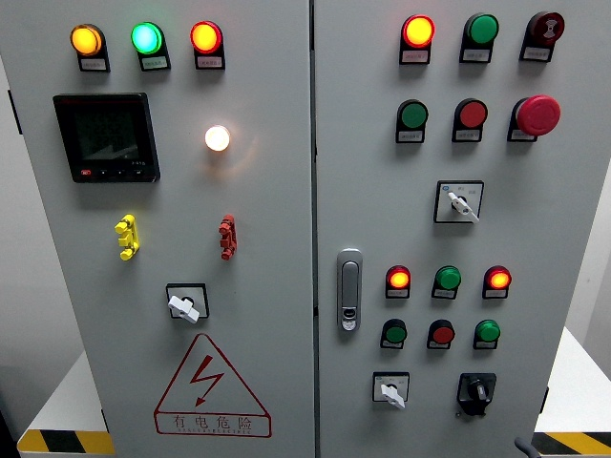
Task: Trip black knob to open circuit
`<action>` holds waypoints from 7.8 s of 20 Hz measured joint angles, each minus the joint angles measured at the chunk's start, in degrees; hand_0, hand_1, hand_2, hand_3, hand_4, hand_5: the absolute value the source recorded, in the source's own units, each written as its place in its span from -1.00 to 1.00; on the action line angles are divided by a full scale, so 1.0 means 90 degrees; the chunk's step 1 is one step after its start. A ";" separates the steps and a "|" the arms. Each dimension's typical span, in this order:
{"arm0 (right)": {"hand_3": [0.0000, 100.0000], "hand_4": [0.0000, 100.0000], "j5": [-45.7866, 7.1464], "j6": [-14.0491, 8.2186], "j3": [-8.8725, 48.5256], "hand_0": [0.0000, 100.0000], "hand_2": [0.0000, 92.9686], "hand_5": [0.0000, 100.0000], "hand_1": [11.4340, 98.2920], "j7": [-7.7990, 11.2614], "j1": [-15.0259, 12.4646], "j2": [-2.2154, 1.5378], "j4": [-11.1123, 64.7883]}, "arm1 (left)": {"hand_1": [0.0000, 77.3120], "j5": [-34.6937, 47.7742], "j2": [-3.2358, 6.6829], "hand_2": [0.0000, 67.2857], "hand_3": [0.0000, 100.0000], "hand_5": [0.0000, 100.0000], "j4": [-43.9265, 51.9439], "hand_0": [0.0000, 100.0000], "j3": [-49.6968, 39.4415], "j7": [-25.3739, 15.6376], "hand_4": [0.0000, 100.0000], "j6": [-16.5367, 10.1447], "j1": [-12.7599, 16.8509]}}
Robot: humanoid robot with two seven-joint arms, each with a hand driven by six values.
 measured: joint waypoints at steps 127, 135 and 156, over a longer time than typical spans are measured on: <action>0.83 0.86 0.0745 -0.0169 -0.0498 1.00 -0.85 1.00 0.44 -0.0373 0.1089 0.0005 -0.0682 | -1.00 0.0000 0.0000 -0.42 -0.47 -0.83 0.0004 -1.00 0.0010 0.0001 -0.81 0.0000 0.0000; 0.83 0.86 0.0742 -0.0177 -0.0388 1.00 -0.84 1.00 0.44 -0.0366 0.1049 0.0025 -0.0682 | -1.00 0.0000 0.0000 -0.42 -0.47 -0.83 0.0000 -1.00 0.0010 0.0000 -0.81 0.0000 0.0000; -0.04 -0.32 0.0638 -0.0155 -0.0206 1.00 -0.78 0.22 -0.04 -0.0337 0.0268 0.0005 -0.0082 | -1.00 0.0000 0.0000 -0.42 -0.47 -0.83 0.0000 -1.00 0.0010 -0.0002 -0.81 0.0000 0.0000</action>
